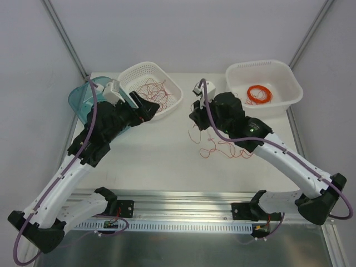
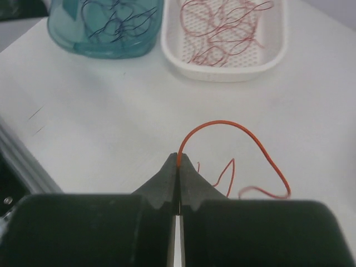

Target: Untangle the cables

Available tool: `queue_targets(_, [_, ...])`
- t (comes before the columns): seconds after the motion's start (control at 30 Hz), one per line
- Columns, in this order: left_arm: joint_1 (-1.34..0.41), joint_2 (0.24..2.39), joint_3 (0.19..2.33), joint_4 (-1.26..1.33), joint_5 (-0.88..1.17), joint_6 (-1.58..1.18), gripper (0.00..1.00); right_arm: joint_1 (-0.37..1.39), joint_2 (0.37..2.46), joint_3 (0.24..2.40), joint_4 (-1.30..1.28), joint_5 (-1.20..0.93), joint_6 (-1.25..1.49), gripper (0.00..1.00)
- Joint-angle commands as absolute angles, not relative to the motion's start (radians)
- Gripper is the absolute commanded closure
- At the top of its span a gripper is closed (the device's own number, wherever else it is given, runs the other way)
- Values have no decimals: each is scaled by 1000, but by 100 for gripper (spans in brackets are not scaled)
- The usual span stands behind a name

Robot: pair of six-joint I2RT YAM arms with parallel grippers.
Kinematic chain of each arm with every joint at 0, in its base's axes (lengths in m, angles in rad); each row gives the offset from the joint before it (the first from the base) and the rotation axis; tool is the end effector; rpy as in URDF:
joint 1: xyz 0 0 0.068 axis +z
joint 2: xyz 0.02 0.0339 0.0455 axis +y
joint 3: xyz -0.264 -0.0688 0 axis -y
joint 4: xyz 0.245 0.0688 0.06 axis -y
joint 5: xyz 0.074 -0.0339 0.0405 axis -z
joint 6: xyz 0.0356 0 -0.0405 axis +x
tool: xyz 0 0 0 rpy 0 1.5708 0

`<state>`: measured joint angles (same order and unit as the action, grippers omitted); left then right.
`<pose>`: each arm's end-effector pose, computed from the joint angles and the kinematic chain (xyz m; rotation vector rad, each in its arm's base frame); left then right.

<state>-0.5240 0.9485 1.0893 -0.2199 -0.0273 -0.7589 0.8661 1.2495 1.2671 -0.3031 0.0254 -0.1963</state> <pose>0.1819 -0.1040 0.4131 -0.2255 1.7242 -0.9422 0.1858 0.2171 0.3974 -0.9366 1.6294 0.4399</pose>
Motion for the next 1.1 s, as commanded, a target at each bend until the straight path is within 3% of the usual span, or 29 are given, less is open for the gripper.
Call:
queue_targets(0.0, [-526, 847, 1014, -201, -77, -554, 13, 798, 1215, 1417, -467, 138, -255, 99])
queue_targets(0.17, [-526, 686, 800, -202, -103, -434, 3, 654, 1246, 1595, -534, 195, -276, 99])
queue_targets(0.47, [-526, 557, 468, -207, -69, -413, 1, 333, 1354, 1719, -413, 198, -261, 99])
queue_targets(0.93, [-526, 686, 423, -215, 32, -546, 1, 40, 1745, 1919, -290, 161, -175, 99])
queue_targets(0.97, [-526, 689, 423, -215, 32, -546, 1, 29, 1764, 1924, -294, 163, -172, 98])
queue_targets(1.07, [-526, 699, 428, -213, 28, -552, 1, 17, 1814, 1936, -333, 155, -149, 69])
